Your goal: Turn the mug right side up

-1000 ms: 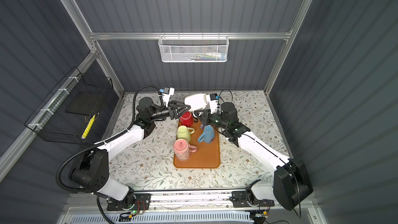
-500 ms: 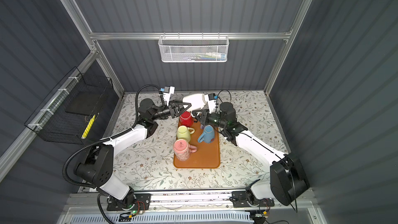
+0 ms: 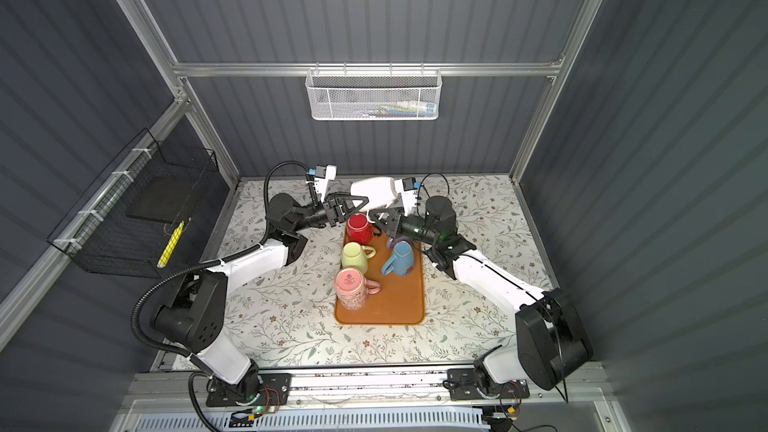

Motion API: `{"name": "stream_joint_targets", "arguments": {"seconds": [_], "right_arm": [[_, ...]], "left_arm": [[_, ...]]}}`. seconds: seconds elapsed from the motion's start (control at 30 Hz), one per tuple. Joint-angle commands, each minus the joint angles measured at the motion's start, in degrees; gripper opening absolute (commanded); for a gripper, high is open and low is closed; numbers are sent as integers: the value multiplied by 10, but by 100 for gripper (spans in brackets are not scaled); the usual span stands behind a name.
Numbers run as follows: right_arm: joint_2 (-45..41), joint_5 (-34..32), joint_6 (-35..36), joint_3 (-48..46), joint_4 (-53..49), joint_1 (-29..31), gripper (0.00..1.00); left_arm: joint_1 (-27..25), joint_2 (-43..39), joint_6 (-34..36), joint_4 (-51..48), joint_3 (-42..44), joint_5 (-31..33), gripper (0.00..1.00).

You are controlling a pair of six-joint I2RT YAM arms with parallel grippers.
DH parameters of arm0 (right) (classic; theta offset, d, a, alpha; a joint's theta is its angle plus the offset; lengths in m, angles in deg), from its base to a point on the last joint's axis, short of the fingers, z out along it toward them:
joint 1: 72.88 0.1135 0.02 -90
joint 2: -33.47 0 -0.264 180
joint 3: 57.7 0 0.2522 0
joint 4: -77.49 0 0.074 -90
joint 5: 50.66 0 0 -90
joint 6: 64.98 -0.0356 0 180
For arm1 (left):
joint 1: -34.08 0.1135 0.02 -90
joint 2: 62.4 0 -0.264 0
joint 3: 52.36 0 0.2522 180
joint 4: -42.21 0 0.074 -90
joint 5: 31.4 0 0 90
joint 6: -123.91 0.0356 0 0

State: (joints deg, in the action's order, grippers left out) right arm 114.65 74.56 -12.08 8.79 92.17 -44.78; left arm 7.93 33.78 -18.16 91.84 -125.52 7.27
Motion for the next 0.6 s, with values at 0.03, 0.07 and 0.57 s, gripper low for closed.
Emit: {"name": "stream_joint_targets", "arguments": {"seconds": [0.03,0.07,0.57], "right_arm": [[11,-10,21,-4,42,5,5],[11,-9,22,-5,45,5,7],[29,0,-3,-28,100,-2,33]], "left_arm": [[-8,14,-27,39,-18,5,15],[-8,16,-31,44,-18,5,13],[-7,41,-79,114,-23,11,0]]}}
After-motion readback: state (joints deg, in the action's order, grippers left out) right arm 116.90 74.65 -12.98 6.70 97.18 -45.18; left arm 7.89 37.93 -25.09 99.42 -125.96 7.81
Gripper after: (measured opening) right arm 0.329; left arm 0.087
